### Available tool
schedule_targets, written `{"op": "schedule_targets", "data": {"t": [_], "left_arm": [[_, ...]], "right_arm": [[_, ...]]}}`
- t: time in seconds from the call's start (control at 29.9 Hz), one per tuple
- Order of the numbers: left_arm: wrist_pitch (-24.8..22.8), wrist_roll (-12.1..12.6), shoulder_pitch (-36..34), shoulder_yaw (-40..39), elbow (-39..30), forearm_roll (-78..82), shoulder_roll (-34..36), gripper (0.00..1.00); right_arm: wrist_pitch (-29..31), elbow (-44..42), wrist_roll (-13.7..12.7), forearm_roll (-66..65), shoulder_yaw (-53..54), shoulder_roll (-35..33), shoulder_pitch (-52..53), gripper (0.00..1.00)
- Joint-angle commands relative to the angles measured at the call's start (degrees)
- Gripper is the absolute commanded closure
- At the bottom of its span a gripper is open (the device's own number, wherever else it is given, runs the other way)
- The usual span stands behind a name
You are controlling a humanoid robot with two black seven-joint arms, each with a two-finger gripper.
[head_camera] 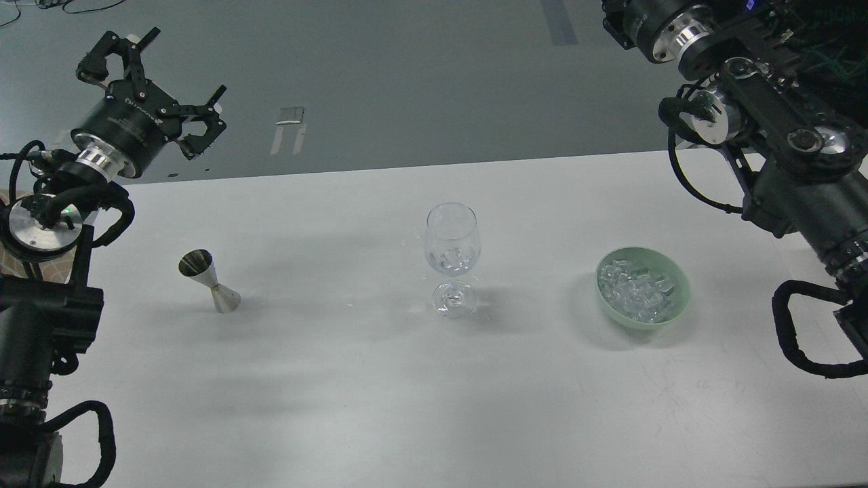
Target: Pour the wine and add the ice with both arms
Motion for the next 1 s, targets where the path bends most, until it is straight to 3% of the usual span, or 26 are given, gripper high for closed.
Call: {"op": "schedule_targets", "data": {"t": [0.0,0.37,0.5,0.6,0.7,0.97], "left_arm": [[-0.1,-0.1,-0.7,-0.1,0.0,0.1,-0.1,0.02],[0.2,-6.7,-0.7,-0.2,-0.6,-0.4,-1.6,0.02],[-0.1,-13.5,-0.4,-0.1,-0.6,-0.2,-1.9,0.02],[0.5,-16.2,0.0,-0.1,-0.7,-0.4,-2.0,0.02],[0.6,-15.5,0.2,0.3,-0.6,-0.4,-2.4,0.02],[0.8,-16.6,0.1,4.1,-0.2,-0.4,-2.3,0.02]], "right_arm": [[-0.1,-0.3,-0.1,3.9,0.4,0.0,0.1,0.0],[-0.3,-0.3,-0.1,11.7,5.7,2.4,-0.5,0.0],[-0.3,-0.3,0.0,11.7,6.3,3.2,-0.8,0.0],[-0.3,-0.3,0.1,11.7,6.3,4.1,-0.9,0.0],[-0.4,-0.2,0.5,11.7,6.5,4.4,-1.5,0.0],[0.5,-0.3,0.5,11.7,7.0,4.7,-2.6,0.0]]}}
